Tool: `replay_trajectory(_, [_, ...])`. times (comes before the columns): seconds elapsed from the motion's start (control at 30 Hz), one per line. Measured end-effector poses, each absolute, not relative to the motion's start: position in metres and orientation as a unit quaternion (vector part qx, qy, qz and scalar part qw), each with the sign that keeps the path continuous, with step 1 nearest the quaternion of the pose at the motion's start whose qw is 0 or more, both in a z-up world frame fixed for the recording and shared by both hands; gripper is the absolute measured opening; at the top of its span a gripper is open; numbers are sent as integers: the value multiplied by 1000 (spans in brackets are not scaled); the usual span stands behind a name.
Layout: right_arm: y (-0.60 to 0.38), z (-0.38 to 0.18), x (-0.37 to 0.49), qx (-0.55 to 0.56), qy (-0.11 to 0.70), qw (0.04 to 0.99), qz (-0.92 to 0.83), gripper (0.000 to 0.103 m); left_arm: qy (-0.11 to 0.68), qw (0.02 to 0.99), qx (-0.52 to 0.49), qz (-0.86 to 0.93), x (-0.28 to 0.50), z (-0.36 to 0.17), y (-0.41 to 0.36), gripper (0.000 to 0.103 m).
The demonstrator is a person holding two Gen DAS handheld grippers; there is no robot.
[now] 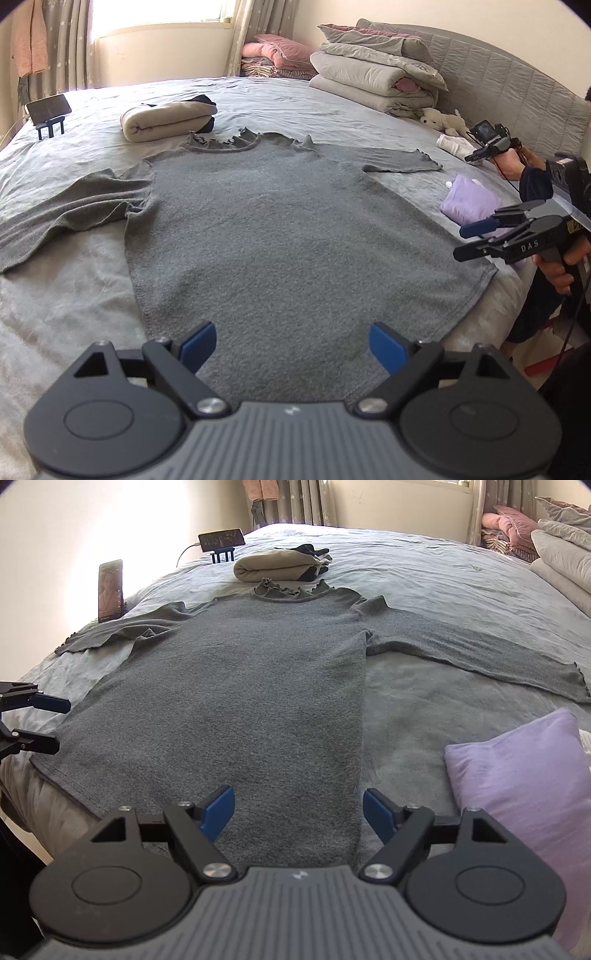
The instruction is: Fold clothes
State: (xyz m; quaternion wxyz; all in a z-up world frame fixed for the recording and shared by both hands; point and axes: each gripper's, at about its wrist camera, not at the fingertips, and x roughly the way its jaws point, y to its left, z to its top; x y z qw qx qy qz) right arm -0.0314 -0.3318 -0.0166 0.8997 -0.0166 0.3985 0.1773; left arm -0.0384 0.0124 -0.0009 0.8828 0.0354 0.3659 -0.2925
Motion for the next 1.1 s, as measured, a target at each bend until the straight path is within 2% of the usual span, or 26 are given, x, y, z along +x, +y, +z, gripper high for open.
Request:
replay_trajectory(0.27, [-329,-16,-18,1,403,901,161,80,367,894,20,-256,-22,6,-13,95])
replay_trajectory(0.6, [-328,-16,6,32,409,903,124,86,386,894,18,-226,2,0,-36,95])
replay_trajectory(1.1, [-325,-20,45,70,402,911,59,87,404,899,0,-168,38,-8,-49,95])
